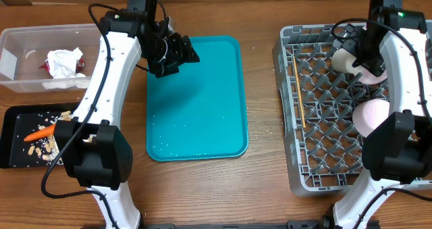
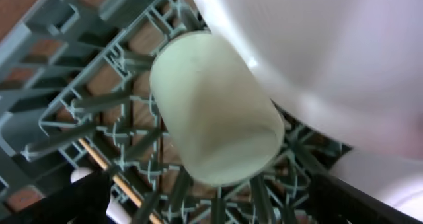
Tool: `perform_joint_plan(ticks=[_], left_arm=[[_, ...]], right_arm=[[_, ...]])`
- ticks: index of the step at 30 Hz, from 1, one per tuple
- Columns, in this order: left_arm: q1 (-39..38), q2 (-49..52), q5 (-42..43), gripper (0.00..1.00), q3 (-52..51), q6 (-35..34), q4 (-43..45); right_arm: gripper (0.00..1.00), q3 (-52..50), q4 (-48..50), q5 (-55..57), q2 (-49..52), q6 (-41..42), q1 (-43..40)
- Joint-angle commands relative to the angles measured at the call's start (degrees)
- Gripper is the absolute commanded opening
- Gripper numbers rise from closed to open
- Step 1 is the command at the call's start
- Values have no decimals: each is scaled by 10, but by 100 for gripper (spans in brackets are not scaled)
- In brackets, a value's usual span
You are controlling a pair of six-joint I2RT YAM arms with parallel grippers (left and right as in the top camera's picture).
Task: Sort waste into correct bins and load items into the dishwasher rack
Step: 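Lower the cup upside down into the rack and open the right gripper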
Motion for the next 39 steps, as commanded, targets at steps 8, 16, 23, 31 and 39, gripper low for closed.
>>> perform_joint_plan(ticks=[8, 16, 23, 31, 39], left_arm=[[-4, -13, -5, 84, -1, 23, -12], [-4, -13, -5, 83, -1, 40, -22], [-4, -13, -6, 84, -1, 41, -22], [-4, -13, -14, 85, -1, 41, -22], [-4, -13, -18, 86, -1, 41, -20]], right_arm=[[100, 89, -52, -15, -23, 4, -3], [26, 60, -57, 22, -3, 35, -9], [9, 56, -47, 22, 23, 36, -10], [9, 56, -28, 23, 54, 35, -11], [11, 56, 14, 12, 60, 33, -11]])
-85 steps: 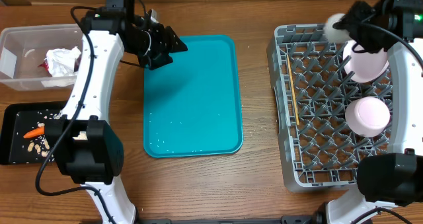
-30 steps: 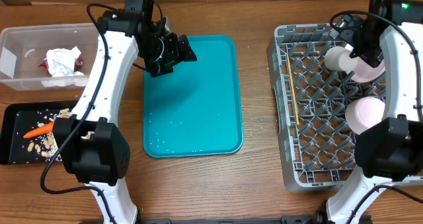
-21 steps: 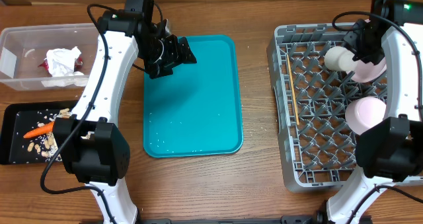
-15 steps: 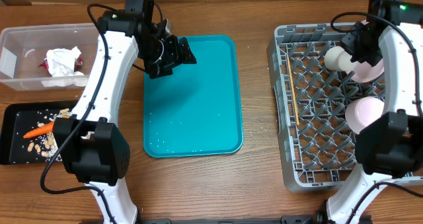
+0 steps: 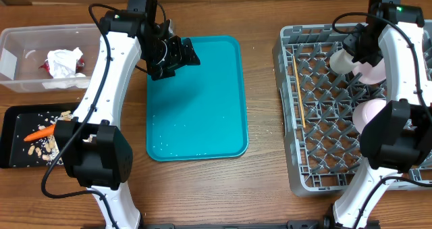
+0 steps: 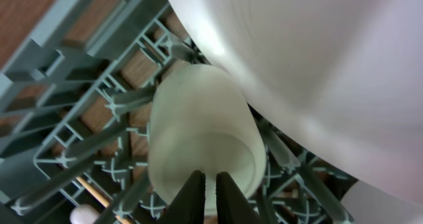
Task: Sort waste into correct bins and load items into the dishwasher rack
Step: 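Lower the cup upside down into the rack and open the right gripper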
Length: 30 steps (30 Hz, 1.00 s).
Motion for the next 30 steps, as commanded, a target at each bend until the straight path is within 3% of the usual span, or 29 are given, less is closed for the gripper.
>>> perform_joint_plan(ticks=[1, 7, 13, 30], left_arm=[[-4, -13, -8, 86, -1, 13, 2], [-3, -13, -8, 95, -1, 28, 4], [-4, -13, -8, 95, -1, 28, 3], [-4, -13, -8, 95, -1, 28, -13]], right_arm=[[11, 0, 12, -5, 1, 1, -3], [19, 28, 15, -37, -3, -24, -3], [27, 51, -3, -52, -4, -28, -4], [17, 49, 0, -32, 29, -16, -5]])
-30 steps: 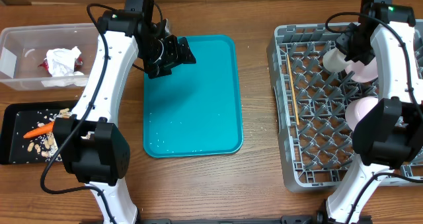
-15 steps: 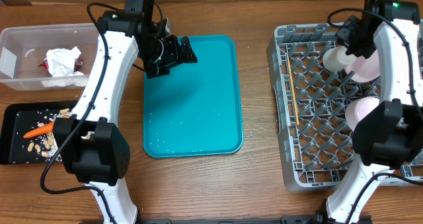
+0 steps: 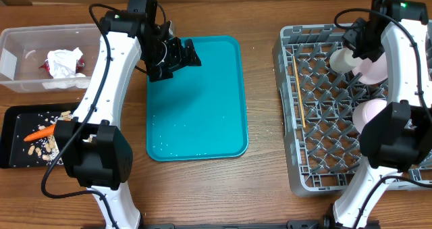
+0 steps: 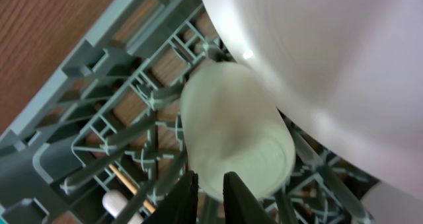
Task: Sort waste into correct bins and load items into the dishwasher rack
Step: 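Lower the cup upside down into the rack and open the right gripper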
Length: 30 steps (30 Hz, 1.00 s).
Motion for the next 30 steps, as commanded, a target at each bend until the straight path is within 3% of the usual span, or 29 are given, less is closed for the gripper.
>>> perform_joint_plan(ticks=[1, 14, 18, 21, 22, 24, 25, 27, 30], left_arm=[[-4, -13, -4, 96, -1, 15, -3], [-4, -13, 0, 97, -1, 26, -3], [-3, -14, 45, 100, -1, 47, 2], [-3, -19, 54, 100, 3, 47, 6], [-3, -23, 53, 100, 5, 50, 6], [-3, -34, 52, 100, 7, 54, 8], [-4, -42, 52, 100, 7, 58, 12], [-4, -62, 40, 100, 7, 62, 17], [-7, -101, -13, 100, 7, 61, 19]], right_arm=[[17, 13, 16, 7, 23, -13, -5], [22, 19, 8, -2, 19, -39, -5], [24, 53, -30, -2, -3, -46, -5], [31, 95, -59, -2, -34, -46, -5], [38, 110, -70, -3, -47, -52, -5], [81, 137, -94, -4, -74, -54, -4], [89, 146, -105, -6, -88, -54, -4], [100, 155, -127, -9, -120, -54, -4], [100, 155, -160, -14, -161, -49, -4]])
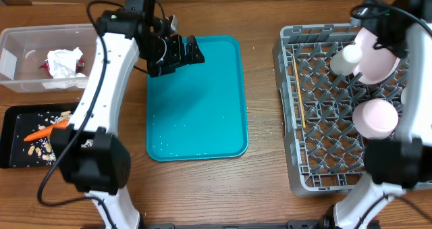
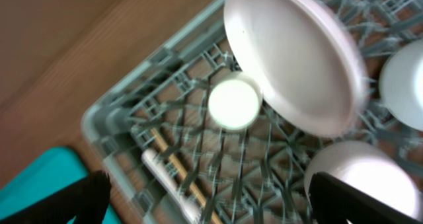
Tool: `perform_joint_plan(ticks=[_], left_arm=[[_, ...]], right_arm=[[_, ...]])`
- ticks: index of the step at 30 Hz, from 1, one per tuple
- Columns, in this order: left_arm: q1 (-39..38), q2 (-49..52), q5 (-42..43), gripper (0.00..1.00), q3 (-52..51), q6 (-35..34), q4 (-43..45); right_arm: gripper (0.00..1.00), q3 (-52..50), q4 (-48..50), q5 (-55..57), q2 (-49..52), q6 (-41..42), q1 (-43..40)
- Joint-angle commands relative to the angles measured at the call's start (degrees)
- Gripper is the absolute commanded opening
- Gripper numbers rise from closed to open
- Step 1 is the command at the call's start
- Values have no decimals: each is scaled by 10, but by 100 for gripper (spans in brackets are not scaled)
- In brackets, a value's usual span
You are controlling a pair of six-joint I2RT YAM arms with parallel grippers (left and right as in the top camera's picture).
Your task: Sort waste into correct bins and load items into the dishwasher rack
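Observation:
The grey dishwasher rack (image 1: pixel 317 148) stands on the right. In it a pale green cup (image 2: pixel 233 104) rests among the tines, seen end-on, beside a pink plate (image 2: pixel 294 59) leaning on edge. Two pink bowls (image 2: pixel 357 178) (image 2: pixel 404 85) lie further along the rack. My right gripper (image 2: pixel 211 201) hangs open high above the cup with nothing between its fingers (image 2: pixel 66 199). The left gripper (image 1: pixel 177 53) hovers over the far left corner of the teal tray (image 1: pixel 199 114); its dark fingers look spread and empty.
A wooden chopstick (image 1: pixel 298 94) and a white utensil (image 2: pixel 165 178) lie along the rack's left side. A clear bin (image 1: pixel 27 80) holding crumpled paper sits far left. A black tray (image 1: pixel 13 155) with a carrot and scraps lies below it.
My right gripper was shut just above the cup; now it is open and much higher over the rack. The cup stays in the rack. The left arm has barely shifted.
At first my right gripper was open close over the cup lying in the rack beside the plate. At the two later moments its fingertips were shut at the cup's rim. Now it is open, well above the rack. The left gripper stayed over the tray throughout.

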Motion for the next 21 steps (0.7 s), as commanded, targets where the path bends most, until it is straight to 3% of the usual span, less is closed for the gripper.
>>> perform_joint_plan(ticks=[1, 6, 11, 17, 21], left_arm=[[-7, -83, -60, 100, 7, 12, 2], [-7, -144, -118, 100, 7, 4, -1], [-7, -183, -208, 100, 7, -25, -27], [-7, -185, -367, 100, 1, -102, -116], [-7, -184, -429, 100, -12, -162, -139]], right_arm=[[100, 20, -31, -12, -73, 2, -4], [100, 20, -112, -15, -119, 30, -4], [100, -45, -112, -54, -186, 16, 13], [100, -202, -103, -36, -297, 15, 73], [100, -331, -40, -32, -381, 24, 106]])
